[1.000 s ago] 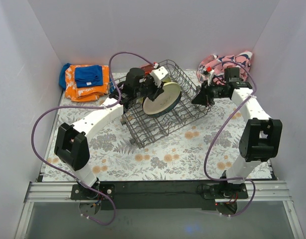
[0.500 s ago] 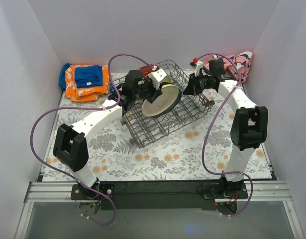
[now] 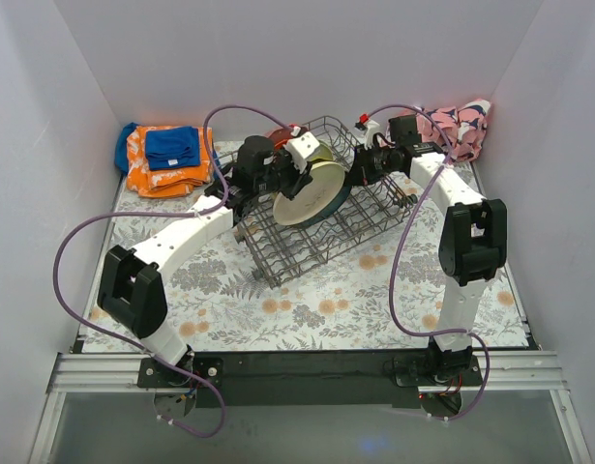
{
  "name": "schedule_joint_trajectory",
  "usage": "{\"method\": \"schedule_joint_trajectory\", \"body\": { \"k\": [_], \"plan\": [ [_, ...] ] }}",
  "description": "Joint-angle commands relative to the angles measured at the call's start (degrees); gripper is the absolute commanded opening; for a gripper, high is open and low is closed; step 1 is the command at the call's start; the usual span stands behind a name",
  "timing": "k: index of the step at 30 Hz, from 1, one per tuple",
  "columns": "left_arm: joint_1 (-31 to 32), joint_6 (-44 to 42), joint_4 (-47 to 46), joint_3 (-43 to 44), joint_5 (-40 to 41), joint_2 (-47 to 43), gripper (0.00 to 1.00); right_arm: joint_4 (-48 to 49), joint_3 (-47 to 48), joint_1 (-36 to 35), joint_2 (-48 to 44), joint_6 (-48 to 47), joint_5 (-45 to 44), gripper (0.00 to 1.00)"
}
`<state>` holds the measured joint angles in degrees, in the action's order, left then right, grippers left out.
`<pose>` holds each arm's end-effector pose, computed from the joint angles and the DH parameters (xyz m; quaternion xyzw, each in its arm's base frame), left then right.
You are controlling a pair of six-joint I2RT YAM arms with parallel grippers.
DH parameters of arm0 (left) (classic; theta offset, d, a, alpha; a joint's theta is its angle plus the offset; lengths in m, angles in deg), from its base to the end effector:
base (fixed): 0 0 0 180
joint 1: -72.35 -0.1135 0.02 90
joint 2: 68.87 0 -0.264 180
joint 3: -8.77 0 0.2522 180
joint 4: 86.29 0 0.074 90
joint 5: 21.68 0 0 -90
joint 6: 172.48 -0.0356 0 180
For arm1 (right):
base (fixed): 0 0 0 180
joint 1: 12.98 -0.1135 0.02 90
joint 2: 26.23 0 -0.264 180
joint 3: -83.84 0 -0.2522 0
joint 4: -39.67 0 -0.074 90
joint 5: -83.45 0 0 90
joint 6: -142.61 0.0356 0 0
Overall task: Load the plates into the dish rack
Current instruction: Insert the plate into the dish rack
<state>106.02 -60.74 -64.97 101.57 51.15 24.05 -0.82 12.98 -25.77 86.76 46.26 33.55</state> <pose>0.3156 -0.2229 0.3371 0.1685 0.8039 -0.3681 0.4357 0.4310 0.1213 0.2688 -0.2751 0.8316 0.3360 0.3462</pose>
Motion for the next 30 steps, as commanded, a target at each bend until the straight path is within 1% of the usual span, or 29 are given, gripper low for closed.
{"method": "schedule_joint_trajectory", "body": {
  "k": [1, 8, 16, 23, 30],
  "plan": [
    [-0.45, 0.06, -5.53, 0.06, -1.81, -7.58, 0.00, 3.52, 3.50, -1.00, 0.92, 1.16, -0.98, 0.02],
    [-0.45, 1.20, -4.65, -1.00, -3.48, -9.69, 0.00, 3.52, 3.07, -1.97, 0.57, 1.16, -0.81, 0.02],
    [0.25, 3.31, -4.21, -4.60, -5.51, -13.03, 0.00, 3.96, 1.57, -2.41, -1.19, 0.72, -1.34, 0.02],
    [2.54, 3.40, -4.39, -6.01, -3.66, -13.03, 0.00, 4.31, -0.18, -2.50, -3.03, 0.20, -1.16, 0.02],
    [3.24, 4.19, -6.50, -6.10, -1.47, -12.16, 0.00, 4.92, -2.73, -2.67, -5.76, -0.42, -0.63, 0.03]
  ]
}}
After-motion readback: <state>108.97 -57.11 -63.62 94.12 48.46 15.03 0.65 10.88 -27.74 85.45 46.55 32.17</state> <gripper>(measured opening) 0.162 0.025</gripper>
